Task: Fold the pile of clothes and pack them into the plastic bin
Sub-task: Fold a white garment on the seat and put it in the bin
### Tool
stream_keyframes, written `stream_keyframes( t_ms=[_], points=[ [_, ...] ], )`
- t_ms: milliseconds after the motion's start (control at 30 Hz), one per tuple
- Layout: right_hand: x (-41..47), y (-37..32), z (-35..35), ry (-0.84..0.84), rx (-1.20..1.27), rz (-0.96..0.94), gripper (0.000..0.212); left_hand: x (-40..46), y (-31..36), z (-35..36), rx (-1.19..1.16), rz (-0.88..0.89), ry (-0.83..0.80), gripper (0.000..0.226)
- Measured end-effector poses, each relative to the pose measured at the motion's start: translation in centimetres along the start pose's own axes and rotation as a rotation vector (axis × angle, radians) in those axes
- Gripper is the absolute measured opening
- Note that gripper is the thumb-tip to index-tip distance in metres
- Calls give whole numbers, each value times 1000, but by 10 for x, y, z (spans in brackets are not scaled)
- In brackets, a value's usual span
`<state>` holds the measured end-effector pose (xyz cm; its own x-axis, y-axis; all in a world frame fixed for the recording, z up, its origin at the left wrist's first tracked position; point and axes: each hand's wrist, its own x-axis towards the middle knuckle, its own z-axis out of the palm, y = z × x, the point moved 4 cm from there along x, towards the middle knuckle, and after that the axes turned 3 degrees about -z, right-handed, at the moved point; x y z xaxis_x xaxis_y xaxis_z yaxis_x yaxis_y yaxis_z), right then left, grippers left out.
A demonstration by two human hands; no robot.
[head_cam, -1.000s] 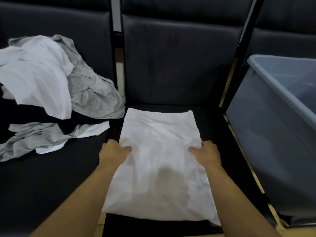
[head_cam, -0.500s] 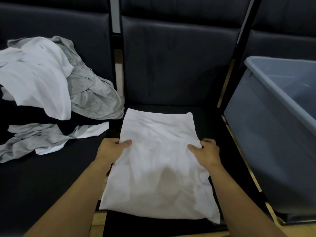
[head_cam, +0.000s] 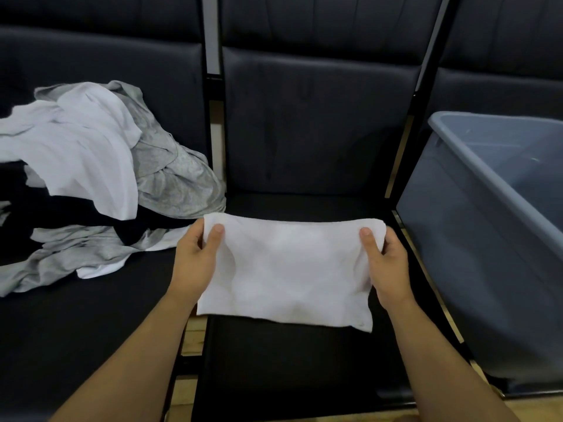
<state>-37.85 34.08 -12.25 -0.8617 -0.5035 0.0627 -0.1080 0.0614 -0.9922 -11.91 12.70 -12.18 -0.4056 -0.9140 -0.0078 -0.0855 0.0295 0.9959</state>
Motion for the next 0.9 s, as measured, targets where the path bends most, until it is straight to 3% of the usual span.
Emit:
stream_keyframes(
  t_ms=[133, 267, 433, 600, 700, 800, 833, 900],
  points=[
    [-1, -8, -1, -108, -73, -27, 43, -2, 6, 1, -18, 6, -40, 32],
    [0, -25, -3, -134, -43, -4, 41, 1, 11, -3, 35, -3, -75, 36],
    [4, -6, 1, -205, 42, 259, 35, 12, -3, 4, 183, -159, -116, 43],
    [8, 57, 13, -138, -334, 308, 46, 17, -64, -1, 475, -418, -198, 52],
    [14, 66, 10, -135, -566, 263, 54, 21, -64, -3, 618, -387, -142, 41],
    [20, 53, 5, -65, -860, 124, 58, 20, -41, 0, 914, -178, 19, 41],
    [19, 45, 10, -73, -887, 30, 51, 16, -29, 6, 899, -130, 4, 35],
    [14, 35, 32, -231, -857, -158, 30, 2, -17, 28, 750, -198, -233, 13]
  ],
)
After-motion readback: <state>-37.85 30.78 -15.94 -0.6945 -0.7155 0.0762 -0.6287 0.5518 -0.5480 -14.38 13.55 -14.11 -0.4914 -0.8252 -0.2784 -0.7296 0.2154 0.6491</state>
